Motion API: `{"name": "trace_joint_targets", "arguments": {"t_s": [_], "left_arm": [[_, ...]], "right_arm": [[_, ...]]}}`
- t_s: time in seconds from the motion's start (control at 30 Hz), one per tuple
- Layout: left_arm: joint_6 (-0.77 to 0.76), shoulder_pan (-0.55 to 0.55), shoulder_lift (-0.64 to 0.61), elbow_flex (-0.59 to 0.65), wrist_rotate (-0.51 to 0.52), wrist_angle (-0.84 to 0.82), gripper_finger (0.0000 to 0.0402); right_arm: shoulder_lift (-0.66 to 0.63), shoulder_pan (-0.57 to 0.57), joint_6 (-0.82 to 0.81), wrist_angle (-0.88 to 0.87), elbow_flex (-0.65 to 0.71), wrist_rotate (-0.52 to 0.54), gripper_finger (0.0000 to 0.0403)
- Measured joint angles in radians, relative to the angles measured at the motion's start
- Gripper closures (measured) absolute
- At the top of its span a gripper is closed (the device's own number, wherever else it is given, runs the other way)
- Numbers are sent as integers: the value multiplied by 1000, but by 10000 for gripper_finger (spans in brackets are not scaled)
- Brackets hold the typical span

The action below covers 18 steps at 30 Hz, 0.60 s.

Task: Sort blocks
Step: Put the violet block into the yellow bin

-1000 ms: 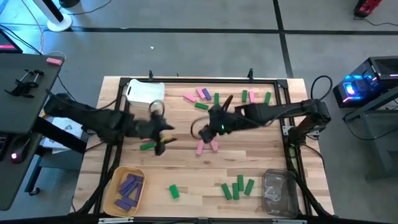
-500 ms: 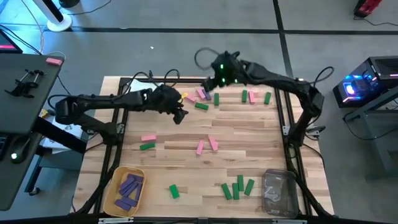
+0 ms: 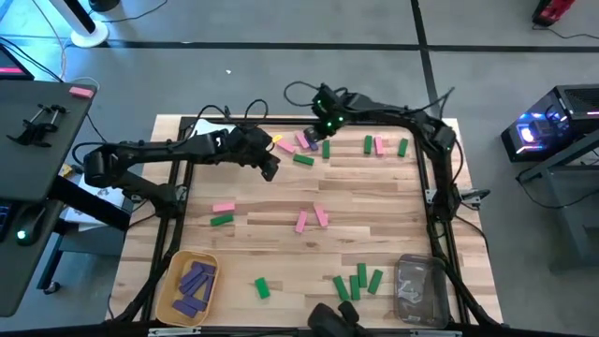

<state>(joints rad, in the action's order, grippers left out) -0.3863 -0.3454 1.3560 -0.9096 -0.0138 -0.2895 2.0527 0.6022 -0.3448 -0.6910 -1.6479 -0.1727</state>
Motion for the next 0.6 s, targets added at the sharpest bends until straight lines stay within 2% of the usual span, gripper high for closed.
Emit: {"name": "trace_joint_targets", "arguments": {"t_s": [0.13, 0.4, 0.6], "left_arm": [[53, -3, 0, 0, -1, -12, 395], [141, -3, 0, 0, -1, -12, 400], [189, -3, 0, 0, -2, -12, 401]], "right_arm": [[42, -8, -53, 9, 0, 4, 398], [46, -22, -153, 11, 0, 94, 402], [74, -12, -230, 24, 0, 95, 402]]}}
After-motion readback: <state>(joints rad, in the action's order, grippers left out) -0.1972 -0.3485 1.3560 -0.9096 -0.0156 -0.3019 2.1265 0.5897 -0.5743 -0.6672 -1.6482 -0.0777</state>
